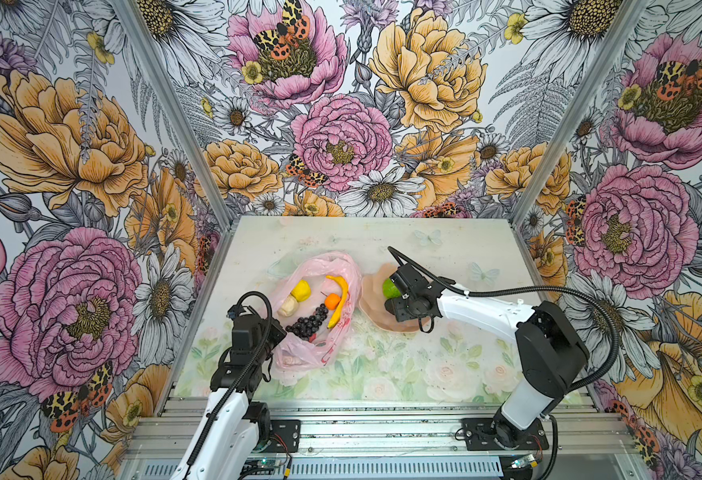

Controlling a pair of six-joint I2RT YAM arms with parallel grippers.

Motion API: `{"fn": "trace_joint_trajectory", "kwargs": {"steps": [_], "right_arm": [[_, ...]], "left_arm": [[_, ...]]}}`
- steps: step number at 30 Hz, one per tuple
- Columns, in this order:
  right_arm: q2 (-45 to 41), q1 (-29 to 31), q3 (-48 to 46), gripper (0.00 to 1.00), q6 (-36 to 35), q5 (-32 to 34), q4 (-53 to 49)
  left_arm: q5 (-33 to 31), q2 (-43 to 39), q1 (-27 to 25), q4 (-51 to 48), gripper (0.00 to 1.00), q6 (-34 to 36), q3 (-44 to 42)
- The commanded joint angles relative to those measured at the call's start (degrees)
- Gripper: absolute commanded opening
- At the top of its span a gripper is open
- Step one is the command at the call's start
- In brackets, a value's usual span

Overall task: Take the fake fruits out of the plastic bag
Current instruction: 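Move the right gripper back over the bag mouth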

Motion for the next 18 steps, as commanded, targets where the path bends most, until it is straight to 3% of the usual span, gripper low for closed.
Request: {"fn": "trace_joint_trajectory", "kwargs": {"steps": [1, 5, 8, 11, 18], "right_arm": [[-3.81, 1.35, 3.12, 0.64, 2.69, -1.90, 0.39], [-3.92, 4.42, 7.02, 0.64, 3.21, -2.96, 0.45], [-1.98, 7.16, 11.26, 0.64, 3.38, -3.43, 0.52], [2.58, 10.55, 16.40, 0.64, 3.71, -3.73, 0.68], [16.26, 15.38, 31.00, 0.64, 4.11, -7.93, 2.96]], "left_arm": [[-0.99, -1.42, 0.70, -4.52, 0.05, -2.19, -0.82], [-2.62, -4.05, 1.18, -8.29, 0.01, -1.74, -0.19], [-4.18, -10.46, 1.18, -10.94, 0.00, -2.93, -1.48], [-5.17, -15.43, 1.32, -13.43, 0.00, -3.18, -1.98], [-5.84, -15.57, 1.38, -15.49, 0.00, -2.45, -0.95]]}}
